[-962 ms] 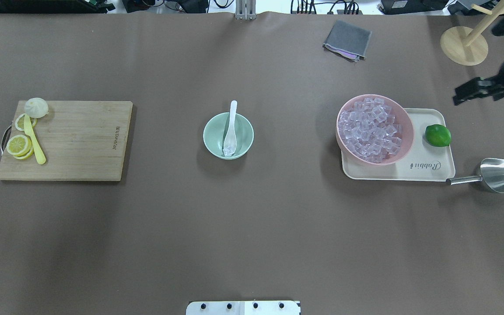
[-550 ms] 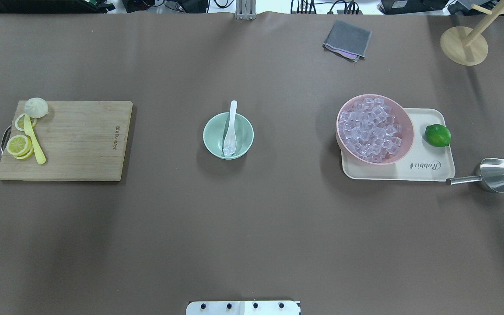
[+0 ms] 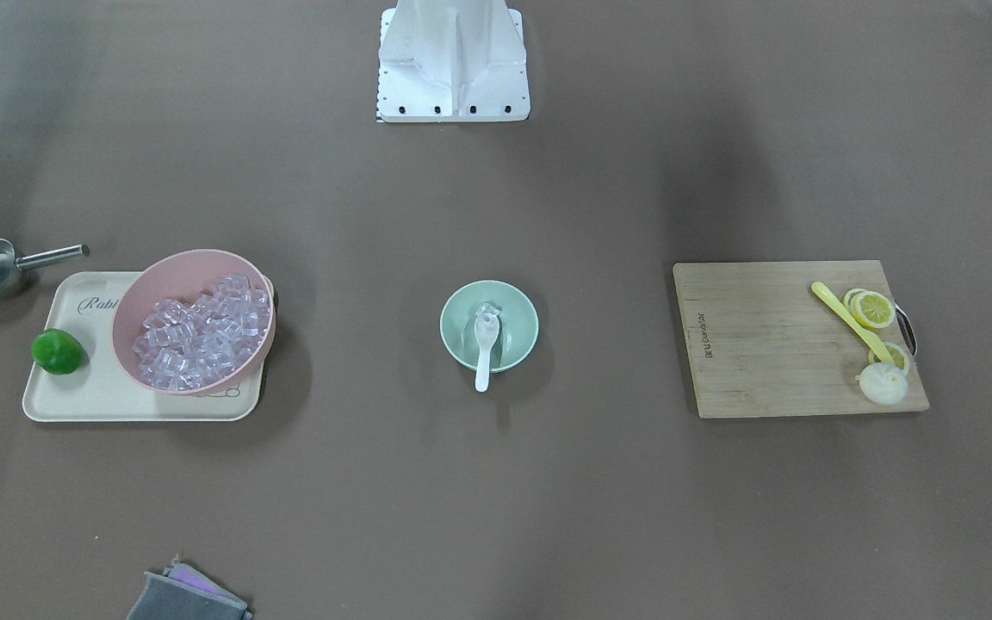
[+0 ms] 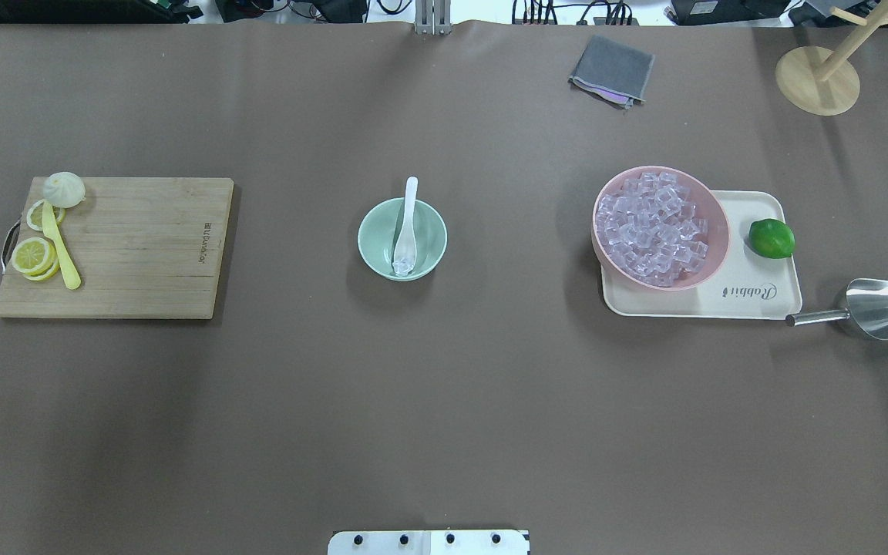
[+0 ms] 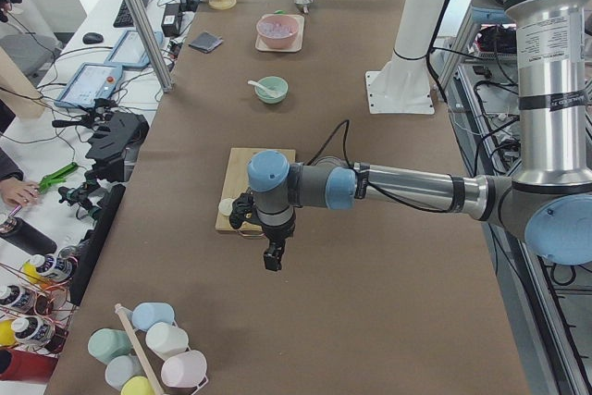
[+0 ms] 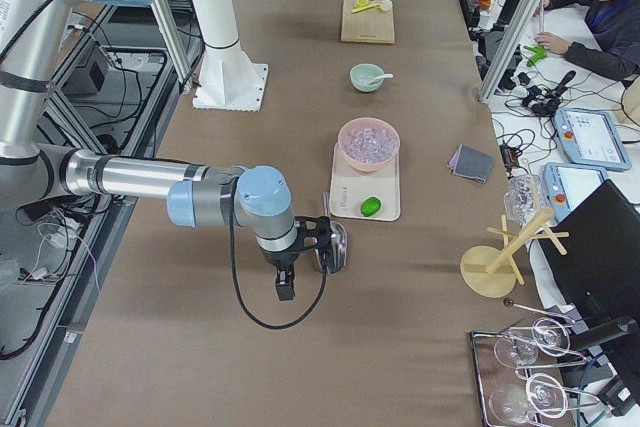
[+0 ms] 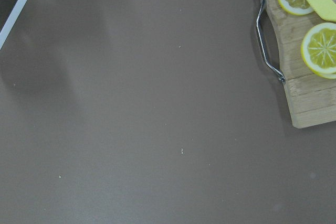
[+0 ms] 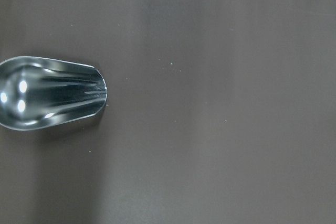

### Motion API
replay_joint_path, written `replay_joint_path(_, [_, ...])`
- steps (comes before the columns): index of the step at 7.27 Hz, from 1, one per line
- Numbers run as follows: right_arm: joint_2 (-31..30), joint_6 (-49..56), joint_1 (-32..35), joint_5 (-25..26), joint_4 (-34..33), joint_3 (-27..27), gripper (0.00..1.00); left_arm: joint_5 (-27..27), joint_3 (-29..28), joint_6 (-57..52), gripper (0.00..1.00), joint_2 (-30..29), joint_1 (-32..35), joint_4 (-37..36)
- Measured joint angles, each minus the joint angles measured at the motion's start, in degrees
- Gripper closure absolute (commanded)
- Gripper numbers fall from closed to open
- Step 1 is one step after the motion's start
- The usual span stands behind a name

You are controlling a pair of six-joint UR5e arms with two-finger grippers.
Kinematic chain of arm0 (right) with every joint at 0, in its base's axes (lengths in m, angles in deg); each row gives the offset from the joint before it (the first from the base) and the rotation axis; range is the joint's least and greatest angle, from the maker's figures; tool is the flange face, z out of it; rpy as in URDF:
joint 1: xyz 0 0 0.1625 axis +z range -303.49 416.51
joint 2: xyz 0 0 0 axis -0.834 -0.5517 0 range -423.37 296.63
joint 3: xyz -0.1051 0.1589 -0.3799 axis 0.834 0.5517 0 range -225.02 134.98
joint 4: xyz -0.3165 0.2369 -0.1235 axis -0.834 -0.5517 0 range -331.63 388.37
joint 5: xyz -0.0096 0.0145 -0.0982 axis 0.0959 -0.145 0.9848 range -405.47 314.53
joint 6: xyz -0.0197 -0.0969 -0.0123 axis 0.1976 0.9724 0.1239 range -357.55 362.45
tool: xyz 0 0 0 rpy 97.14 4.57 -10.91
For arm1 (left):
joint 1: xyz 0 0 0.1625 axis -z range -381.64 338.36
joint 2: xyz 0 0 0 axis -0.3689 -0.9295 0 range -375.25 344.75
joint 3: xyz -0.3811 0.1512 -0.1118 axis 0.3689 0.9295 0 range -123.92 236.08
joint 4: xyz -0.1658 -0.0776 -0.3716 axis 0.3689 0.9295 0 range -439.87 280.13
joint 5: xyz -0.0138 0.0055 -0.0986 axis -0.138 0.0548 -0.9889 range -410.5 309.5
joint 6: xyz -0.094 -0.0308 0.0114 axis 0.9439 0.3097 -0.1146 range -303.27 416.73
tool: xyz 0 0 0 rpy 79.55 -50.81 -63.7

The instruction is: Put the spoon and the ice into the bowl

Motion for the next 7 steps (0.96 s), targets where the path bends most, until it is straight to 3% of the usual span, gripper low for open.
replay_joint_path(3, [1.82,-0.25,-0.2,1.77,-0.89,1.99,0.0,-0.28,-0.05,0.07,0.0,0.14,0.17,0.23])
replay_joint_path(7, [14.0,-1.84,-3.99,0.95,-10.84,5.61,0.0,0.21,2.32,0.13,0.0,0.29,0.4,0.5])
